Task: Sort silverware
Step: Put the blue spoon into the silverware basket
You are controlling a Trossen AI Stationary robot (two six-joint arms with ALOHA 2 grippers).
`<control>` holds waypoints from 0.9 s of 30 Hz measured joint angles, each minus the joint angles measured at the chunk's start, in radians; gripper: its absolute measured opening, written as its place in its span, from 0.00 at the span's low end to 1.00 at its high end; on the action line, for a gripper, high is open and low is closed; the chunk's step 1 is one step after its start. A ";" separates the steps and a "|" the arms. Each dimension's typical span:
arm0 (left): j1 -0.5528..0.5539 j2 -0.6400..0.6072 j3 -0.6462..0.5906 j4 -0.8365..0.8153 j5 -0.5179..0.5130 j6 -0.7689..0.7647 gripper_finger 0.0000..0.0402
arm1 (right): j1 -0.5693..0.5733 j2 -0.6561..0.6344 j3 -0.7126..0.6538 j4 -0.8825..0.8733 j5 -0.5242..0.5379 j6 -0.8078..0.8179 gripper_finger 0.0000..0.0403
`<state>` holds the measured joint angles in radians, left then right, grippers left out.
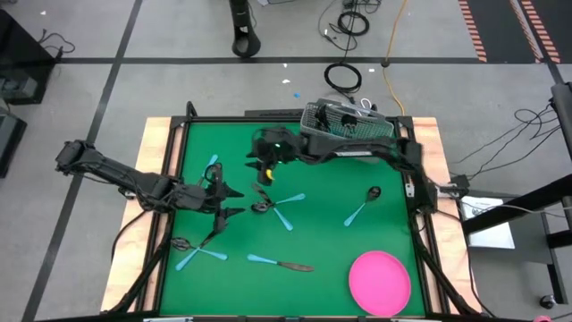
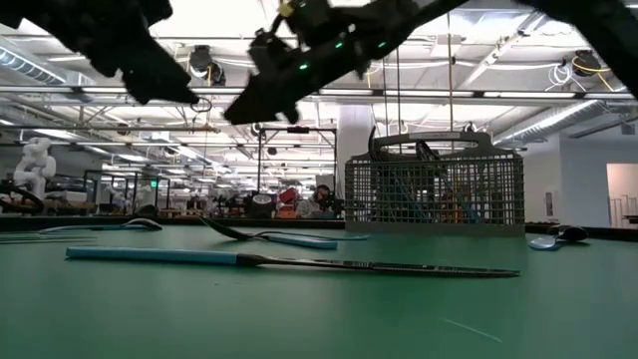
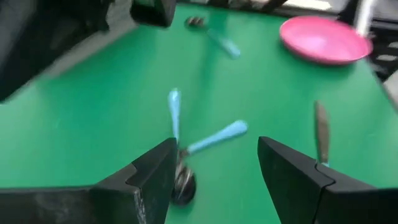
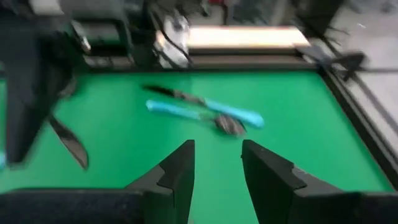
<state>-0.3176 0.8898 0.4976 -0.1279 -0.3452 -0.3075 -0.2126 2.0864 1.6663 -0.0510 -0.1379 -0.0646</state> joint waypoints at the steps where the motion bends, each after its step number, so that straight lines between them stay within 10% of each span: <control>1: 0.000 -0.004 0.000 -0.028 -0.009 -0.040 0.57 | -0.008 0.040 0.044 0.006 -0.035 0.000 0.31; 14: 0.134 0.002 0.068 -0.734 -0.133 -0.781 0.57 | -0.072 0.268 0.303 -0.033 -0.131 0.022 0.31; 27: 0.345 0.196 0.064 -0.734 -0.041 -0.700 0.57 | -0.073 0.265 0.300 -0.175 -0.133 -0.002 0.31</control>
<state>0.0277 1.0855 0.5621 -0.8619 -0.3866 -1.0074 -0.2852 2.3518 1.9667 -0.2260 -0.2705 -0.0665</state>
